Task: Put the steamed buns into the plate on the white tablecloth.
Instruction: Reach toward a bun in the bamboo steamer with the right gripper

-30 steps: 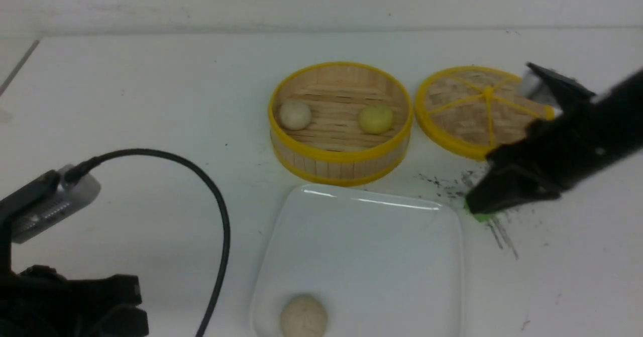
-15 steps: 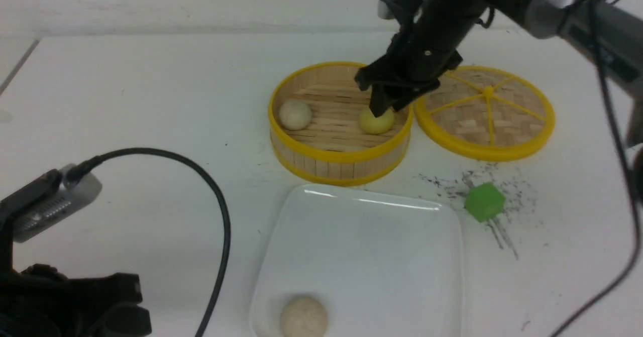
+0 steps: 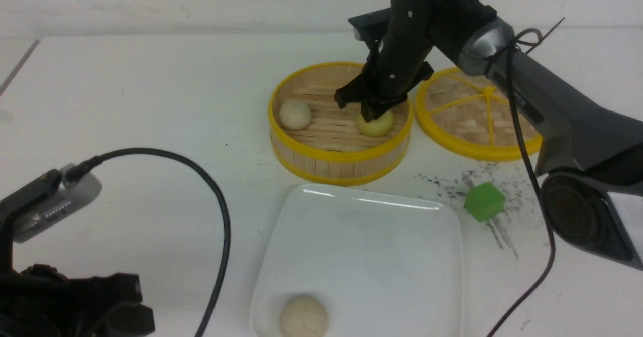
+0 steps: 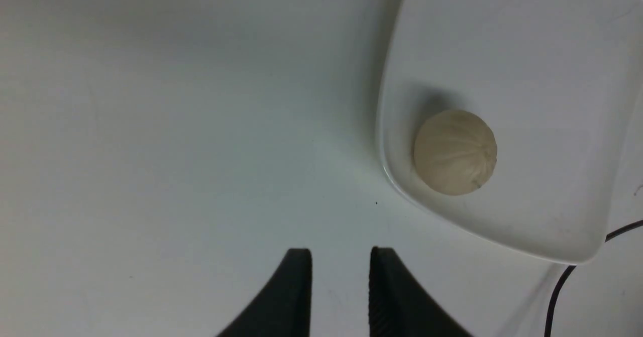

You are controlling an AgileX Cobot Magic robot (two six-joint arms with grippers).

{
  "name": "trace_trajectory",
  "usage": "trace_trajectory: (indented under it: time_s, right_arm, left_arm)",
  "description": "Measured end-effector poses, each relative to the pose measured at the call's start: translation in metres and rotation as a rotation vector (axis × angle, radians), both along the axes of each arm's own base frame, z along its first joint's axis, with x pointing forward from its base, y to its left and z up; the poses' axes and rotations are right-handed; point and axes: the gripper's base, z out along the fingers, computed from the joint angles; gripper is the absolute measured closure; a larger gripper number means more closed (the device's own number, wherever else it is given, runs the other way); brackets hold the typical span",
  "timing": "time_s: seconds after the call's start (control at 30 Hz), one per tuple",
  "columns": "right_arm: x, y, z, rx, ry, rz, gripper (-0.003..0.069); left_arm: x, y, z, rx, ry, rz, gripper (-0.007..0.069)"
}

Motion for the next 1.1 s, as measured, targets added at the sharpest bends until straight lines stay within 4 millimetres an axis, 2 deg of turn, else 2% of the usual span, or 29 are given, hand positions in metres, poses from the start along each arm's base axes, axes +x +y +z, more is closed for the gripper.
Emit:
trace_trajectory:
  time_s: [0.03, 0.1, 0.13, 0.23, 0.27, 0.37, 0.43, 0.53, 0.7, 0.77, 0.93, 1.03, 1.1]
  right_arm:
    - [-0.001, 0.000, 0.005, 0.003, -0.006, 0.000, 0.0660]
    - [-0.005, -0.002, 0.018, 0.010, -0.022, 0.000, 0.0672]
    - [-0.005, -0.002, 0.017, 0.009, -0.020, 0.000, 0.0672]
    - [-0.014, -0.006, 0.050, 0.030, -0.065, 0.001, 0.0671]
    - [-0.014, -0.007, 0.052, 0.031, -0.067, 0.001, 0.0671]
    - [-0.025, -0.012, 0.087, 0.058, -0.124, 0.001, 0.0671]
    - [-0.028, -0.013, 0.097, 0.066, -0.142, 0.001, 0.0670]
    - [-0.029, -0.014, 0.100, 0.074, -0.144, -0.012, 0.0659]
    - [-0.019, -0.012, 0.071, 0.019, -0.104, -0.026, 0.0567]
    - [-0.012, -0.011, 0.048, -0.012, -0.070, -0.030, 0.0459]
    - [-0.003, -0.008, 0.007, -0.048, -0.001, -0.048, 0.0209]
    - [0.000, -0.006, -0.012, -0.066, 0.027, -0.051, 0.0121]
    - [0.002, -0.005, -0.020, -0.064, 0.036, -0.062, 0.0120]
  left_arm:
    - [0.000, 0.000, 0.000, 0.000, 0.000, 0.000, 0.0424]
    - [0.000, 0.000, 0.000, 0.000, 0.000, 0.000, 0.0424]
    - [0.000, 0.000, 0.000, 0.000, 0.000, 0.000, 0.0424]
    - [0.000, 0.000, 0.000, 0.000, 0.000, 0.000, 0.0424]
    - [0.000, 0.000, 0.000, 0.000, 0.000, 0.000, 0.0424]
    - [0.000, 0.000, 0.000, 0.000, 0.000, 0.000, 0.0419]
    - [0.000, 0.000, 0.000, 0.000, 0.000, 0.000, 0.0417]
    - [0.000, 0.000, 0.000, 0.000, 0.000, 0.000, 0.0413]
    - [0.000, 0.000, 0.000, 0.001, -0.002, 0.001, 0.0410]
    - [0.000, 0.000, 0.000, 0.001, -0.004, 0.002, 0.0409]
    - [0.001, 0.001, 0.000, 0.005, -0.012, 0.006, 0.0403]
    - [0.002, 0.001, 0.001, 0.005, -0.017, 0.008, 0.0398]
    - [0.002, 0.001, 0.001, 0.005, -0.018, 0.009, 0.0393]
